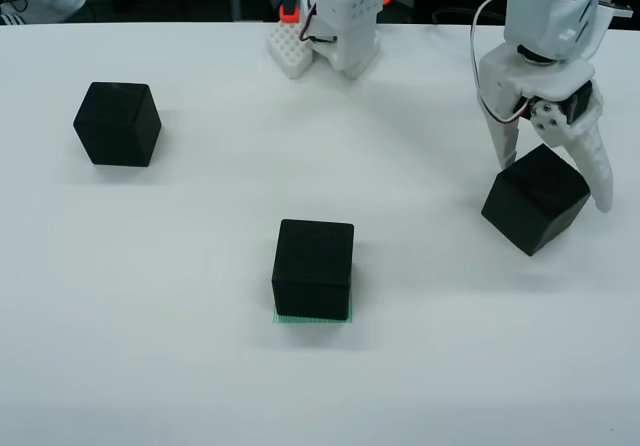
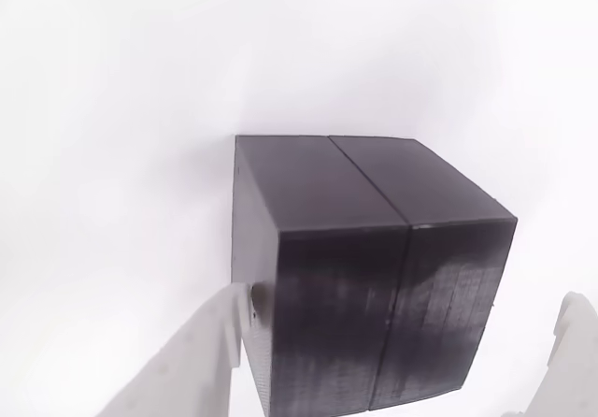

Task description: Stack 3 Blocks on the chosen place.

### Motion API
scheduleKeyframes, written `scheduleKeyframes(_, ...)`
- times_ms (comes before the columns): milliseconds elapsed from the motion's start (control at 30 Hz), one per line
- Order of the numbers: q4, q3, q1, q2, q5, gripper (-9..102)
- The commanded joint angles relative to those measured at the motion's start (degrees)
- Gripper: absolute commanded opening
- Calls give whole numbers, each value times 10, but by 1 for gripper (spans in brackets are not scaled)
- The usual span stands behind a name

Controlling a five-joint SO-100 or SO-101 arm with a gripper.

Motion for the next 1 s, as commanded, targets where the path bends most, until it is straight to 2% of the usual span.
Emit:
scheduleKeyframes(0,-15,-29,7,-11,3,42)
scheduleKeyframes(400,-31,-64,6,-105,3,41)
scheduleKeyframes(600,-20,-93,5,-140,3,32)
scheduleKeyframes(967,19,-95,13,-47,-10,27)
